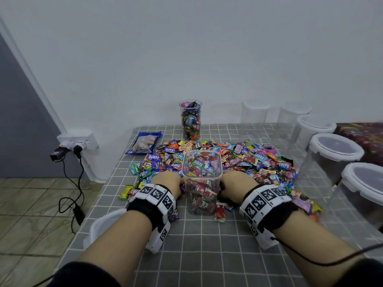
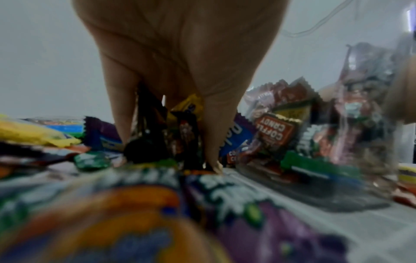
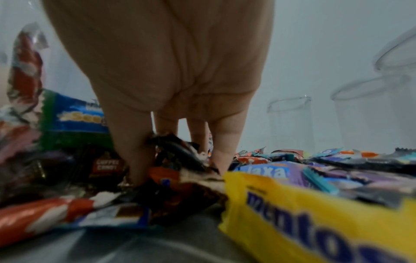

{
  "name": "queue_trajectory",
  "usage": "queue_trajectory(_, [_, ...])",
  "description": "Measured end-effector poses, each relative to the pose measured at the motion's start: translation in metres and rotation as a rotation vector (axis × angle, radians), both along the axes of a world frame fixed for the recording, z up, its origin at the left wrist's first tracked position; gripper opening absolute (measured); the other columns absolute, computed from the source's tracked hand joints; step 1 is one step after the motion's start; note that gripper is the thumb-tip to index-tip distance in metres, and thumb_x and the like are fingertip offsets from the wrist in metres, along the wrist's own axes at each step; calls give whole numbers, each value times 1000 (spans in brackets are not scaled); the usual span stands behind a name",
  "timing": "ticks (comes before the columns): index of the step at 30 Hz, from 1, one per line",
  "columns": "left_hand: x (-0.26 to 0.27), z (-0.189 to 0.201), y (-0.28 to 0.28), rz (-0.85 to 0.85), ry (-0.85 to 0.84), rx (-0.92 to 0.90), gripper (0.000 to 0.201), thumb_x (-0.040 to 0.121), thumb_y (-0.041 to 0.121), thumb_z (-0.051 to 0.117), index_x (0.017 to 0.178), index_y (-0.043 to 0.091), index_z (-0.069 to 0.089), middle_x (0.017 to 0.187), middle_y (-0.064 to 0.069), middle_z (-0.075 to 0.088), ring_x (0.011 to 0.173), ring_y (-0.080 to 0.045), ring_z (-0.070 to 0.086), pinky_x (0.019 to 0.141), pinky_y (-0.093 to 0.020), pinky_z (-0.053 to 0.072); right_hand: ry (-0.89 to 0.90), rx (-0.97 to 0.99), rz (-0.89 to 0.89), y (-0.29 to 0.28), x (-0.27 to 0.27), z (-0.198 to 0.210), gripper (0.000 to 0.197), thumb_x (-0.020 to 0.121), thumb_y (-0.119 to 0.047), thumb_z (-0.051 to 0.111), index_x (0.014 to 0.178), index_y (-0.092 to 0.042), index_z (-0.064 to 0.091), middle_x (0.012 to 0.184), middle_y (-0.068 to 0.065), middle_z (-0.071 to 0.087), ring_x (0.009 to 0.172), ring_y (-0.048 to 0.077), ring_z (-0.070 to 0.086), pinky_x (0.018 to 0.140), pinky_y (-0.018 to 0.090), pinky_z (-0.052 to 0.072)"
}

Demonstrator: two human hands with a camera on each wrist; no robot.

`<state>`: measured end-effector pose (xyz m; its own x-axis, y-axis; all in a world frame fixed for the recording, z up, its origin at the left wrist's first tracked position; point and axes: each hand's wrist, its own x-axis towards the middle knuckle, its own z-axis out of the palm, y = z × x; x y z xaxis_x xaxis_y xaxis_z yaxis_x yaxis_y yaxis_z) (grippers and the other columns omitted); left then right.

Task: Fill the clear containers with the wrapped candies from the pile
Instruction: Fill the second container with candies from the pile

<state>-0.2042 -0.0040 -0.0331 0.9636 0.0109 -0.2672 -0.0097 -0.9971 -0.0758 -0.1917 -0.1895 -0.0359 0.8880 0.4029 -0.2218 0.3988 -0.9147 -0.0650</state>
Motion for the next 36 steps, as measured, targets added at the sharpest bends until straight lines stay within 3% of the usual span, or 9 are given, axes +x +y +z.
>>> queue_trajectory(8, [4, -8, 8, 29, -130, -62, 16, 92, 19, 50, 90, 11, 63, 99, -11, 66, 91, -30, 62, 67, -33, 46, -56, 68, -95, -4, 0, 3, 19, 93, -14, 48, 106, -9, 60, 99, 10, 62, 98, 28, 59, 73, 29, 43])
queue_trajectory(13, [2, -4, 11, 67, -210, -142, 24, 94, 28, 50, 99, 11, 66, 101, -12, 66, 95, -31, 61, 72, -34, 45, -115, 182, -120, -7, -2, 6, 25, 93, -16, 49, 115, -11, 60, 110, 9, 63, 102, 26, 57, 79, 30, 44])
queue_trajectory(16, [2, -4, 14, 60, -266, -184, 22, 94, 27, 48, 101, 14, 65, 102, -10, 67, 96, -29, 60, 71, -32, 44, -138, 256, -162, -12, -3, 9, 24, 91, -15, 50, 111, -10, 61, 107, 8, 65, 99, 26, 58, 79, 32, 45])
queue_trajectory(21, [-4, 0, 19, 92, -376, -316, 26, 91, 23, 53, 113, 23, 66, 109, -6, 67, 102, -27, 59, 80, -33, 46, -199, 421, -241, -20, -4, 16, 22, 90, -12, 52, 109, -8, 63, 106, 9, 65, 94, 25, 58, 75, 30, 43])
queue_trajectory(28, [-15, 5, 28, 158, -462, -458, 28, 92, 26, 54, 118, 23, 65, 114, -3, 66, 105, -23, 58, 87, -33, 46, -379, 779, -304, -18, -11, 48, 21, 91, -14, 56, 107, -6, 66, 98, 8, 65, 90, 26, 58, 76, 33, 45])
queue_trajectory(31, [-18, 6, 28, 167, -496, -492, 27, 92, 29, 55, 116, 22, 66, 114, -2, 67, 106, -21, 58, 88, -32, 44, -469, 938, -288, -9, -18, 64, 23, 90, -13, 57, 110, -7, 66, 102, 8, 65, 91, 25, 60, 82, 33, 46])
queue_trajectory(33, [-19, 8, 27, 185, -502, -509, 28, 93, 30, 54, 117, 22, 66, 114, -2, 67, 106, -21, 58, 88, -31, 44, -511, 1006, -255, -2, -23, 72, 23, 90, -12, 59, 111, -9, 66, 104, 5, 65, 88, 18, 59, 81, 27, 44])
queue_trajectory(36, [-19, 13, 27, 219, -520, -544, 30, 92, 30, 55, 119, 21, 65, 116, -4, 66, 106, -22, 58, 88, -30, 43, -509, 1109, -194, 13, -30, 75, 23, 88, -9, 61, 110, -9, 67, 103, 2, 65, 82, 15, 58, 82, 34, 50])
